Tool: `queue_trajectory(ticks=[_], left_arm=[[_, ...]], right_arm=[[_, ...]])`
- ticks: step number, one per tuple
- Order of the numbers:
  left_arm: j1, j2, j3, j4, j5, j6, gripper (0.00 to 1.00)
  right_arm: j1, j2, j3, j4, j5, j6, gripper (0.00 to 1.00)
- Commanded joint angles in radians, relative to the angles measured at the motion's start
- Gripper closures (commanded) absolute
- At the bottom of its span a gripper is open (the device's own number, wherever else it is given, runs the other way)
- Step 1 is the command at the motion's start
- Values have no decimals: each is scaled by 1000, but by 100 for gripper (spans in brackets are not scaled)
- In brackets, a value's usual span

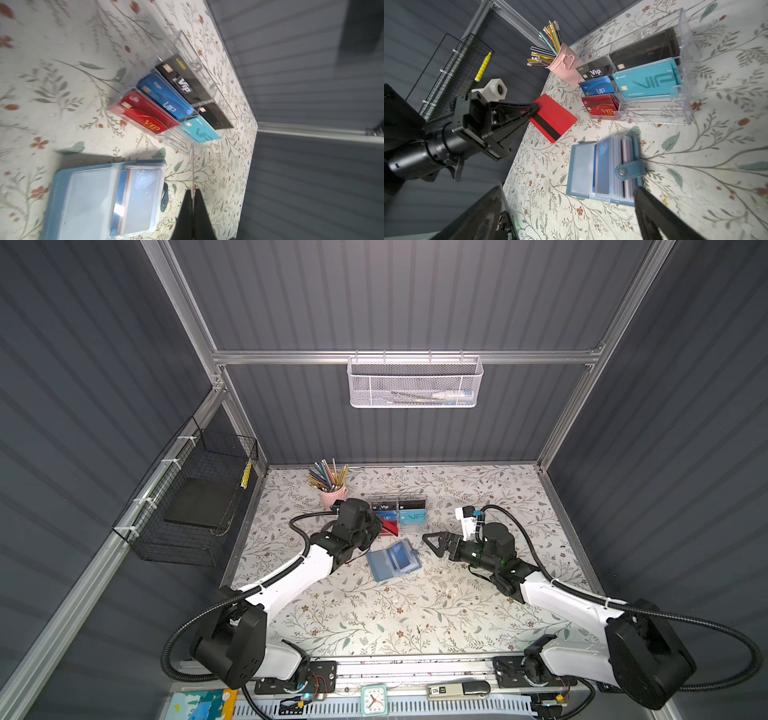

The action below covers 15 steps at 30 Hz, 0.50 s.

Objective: Take the credit cards out of the card holder

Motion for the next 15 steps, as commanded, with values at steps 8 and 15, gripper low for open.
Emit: queue_trajectory(ticks=[8,15], left_arm=[[-5,75,273,-575,-141,-370,100],[-6,167,337,-594,-63,-545,100]], right_arm=[[92,-95,120,-383,225,-232,1],[153,-75,150,-410,294,-262,1]])
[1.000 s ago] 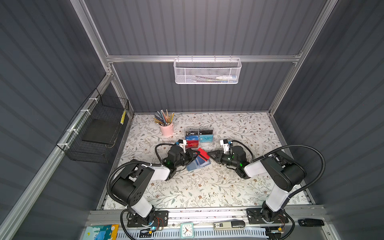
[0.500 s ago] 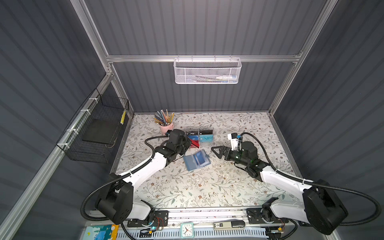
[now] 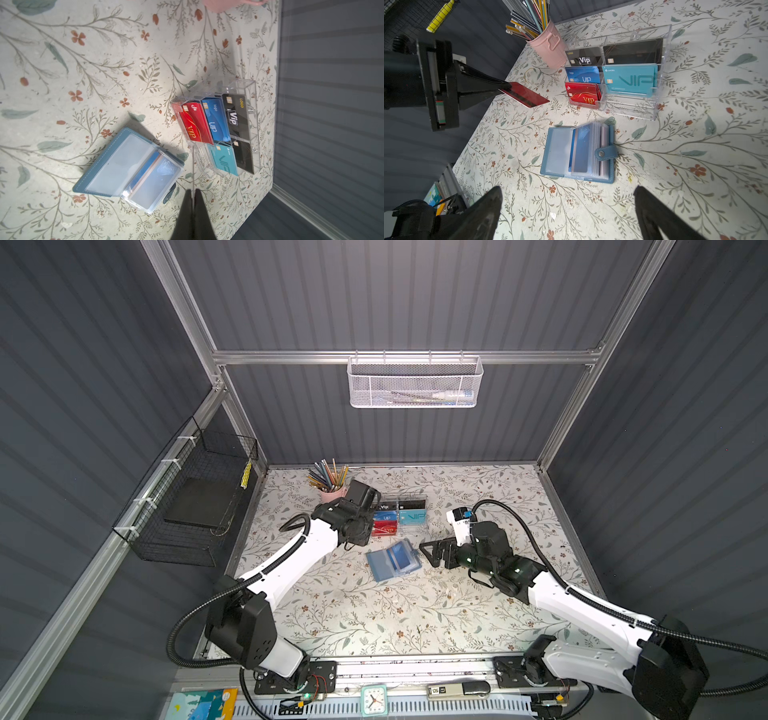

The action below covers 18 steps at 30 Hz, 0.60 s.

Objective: Take the credit cards out of the card holder

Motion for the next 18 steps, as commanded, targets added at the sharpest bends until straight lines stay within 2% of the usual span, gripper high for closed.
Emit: queue_trajectory(ticks=[1,5,12,18], left_arm=[[-5,50,25,-62,37,-129,100],[-5,100,74,-52,39,-175,100],[-8,235,219,-26,81,-192,100],[-23,321,284,-8,103,-216,100]], right_arm=[[12,10,18,-39,52,-37,1],[25,30,41,-66,75,-52,1],[27,81,86,-103,108,-64,1],[7,119,103,-106,126,-49,1]])
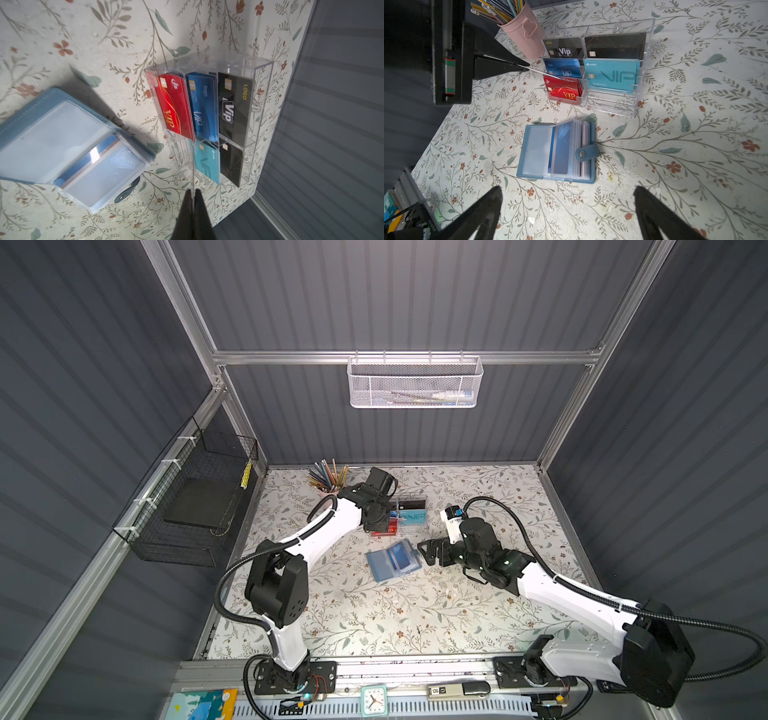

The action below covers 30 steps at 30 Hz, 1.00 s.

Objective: Take the credit cards out of the card holder

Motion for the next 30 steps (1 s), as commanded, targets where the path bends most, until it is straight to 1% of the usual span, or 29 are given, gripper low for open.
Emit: queue_trajectory(ticks=[1,10,14,19,22,30], left_arm=[[-11,31,26,-4,18,-42,100],[-55,141,86,88,32,-85,100],[-80,176,96,153,15,-108,100],[-108,202,111,188,-22,-138,100],[-116,211,111,193,-23,-159,100],[-137,203,68,235,-59,-218,100]], right_arm=[[-19,8,21,-31,26,4,1],[-112,-14,-8,-45,4,46,1],[-137,-44,-39,-36,-2,59,1],[-163,-73,-65,-25,-21,68,1],[-174,-75,-73,-20,-32,69,1],[-192,-63,-87,15,-73,83,1]])
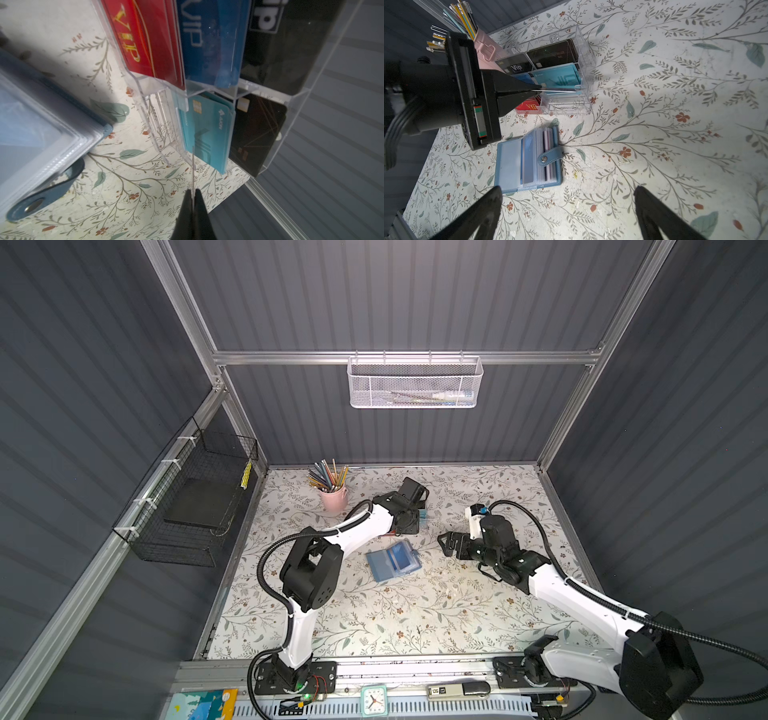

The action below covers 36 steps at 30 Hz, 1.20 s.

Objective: Take the credit cards out of the card holder

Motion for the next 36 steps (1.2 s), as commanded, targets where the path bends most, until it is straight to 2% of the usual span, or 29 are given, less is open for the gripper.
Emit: queue_trajectory(ticks=[1,15,36], left_arm=[[-8,3,-13,8,-33,-74,100],[-5,-15,-88,24,-34,-101,100],[6,24,-68,9,-29,-119,100]], right_arm=[[-6,0,-11,22,-25,7,1],[-14,1,-35,47,-36,13,1],[-15,-30,-55,50,-29,14,1]])
